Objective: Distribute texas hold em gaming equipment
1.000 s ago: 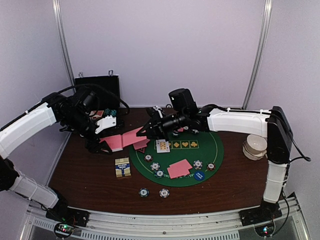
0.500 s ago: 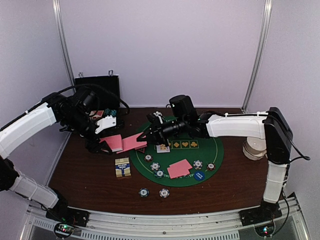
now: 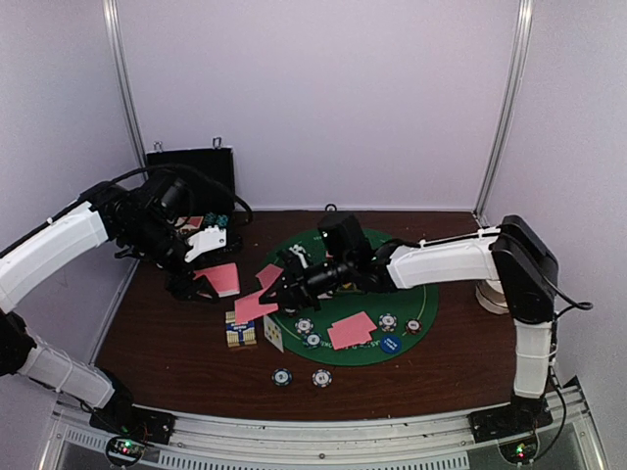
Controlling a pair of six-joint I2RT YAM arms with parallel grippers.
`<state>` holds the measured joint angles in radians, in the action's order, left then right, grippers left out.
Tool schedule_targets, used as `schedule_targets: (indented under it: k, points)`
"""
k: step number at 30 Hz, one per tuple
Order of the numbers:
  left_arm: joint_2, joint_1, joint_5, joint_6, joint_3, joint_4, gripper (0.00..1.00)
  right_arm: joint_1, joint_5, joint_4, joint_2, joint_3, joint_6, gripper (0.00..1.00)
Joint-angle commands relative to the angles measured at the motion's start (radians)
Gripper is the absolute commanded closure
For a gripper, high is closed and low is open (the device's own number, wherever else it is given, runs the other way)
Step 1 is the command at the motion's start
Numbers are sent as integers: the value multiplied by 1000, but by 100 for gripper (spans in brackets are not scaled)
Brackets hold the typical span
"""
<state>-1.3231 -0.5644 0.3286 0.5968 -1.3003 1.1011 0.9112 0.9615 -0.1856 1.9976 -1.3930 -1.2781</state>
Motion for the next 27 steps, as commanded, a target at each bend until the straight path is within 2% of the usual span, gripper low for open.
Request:
schedule_targets:
  k: [1, 7, 15, 18, 21, 25, 27]
  points:
    - [37, 1, 7, 7, 4, -12, 100, 57, -21, -40, 133, -39, 6, 93]
    - [48, 1, 1, 12, 6, -7, 100, 71, -12, -180, 210, -43, -81, 95]
    - [39, 1, 9, 11, 3, -7, 100, 10, 19, -142, 67, 2, -32, 99]
    - [38, 1, 10, 9, -3, -6, 100, -54, 8, 89, -9, -20, 141, 99]
    - [39, 1, 8, 8, -5, -6, 100, -122, -77, 449, -66, -99, 413, 100]
    - [38, 1, 10, 9, -1, -4, 100, -162, -454, 1056, -43, -342, 850, 100]
    - [36, 1, 9, 6, -1, -1, 100, -156, -683, 1191, -6, -436, 979, 100]
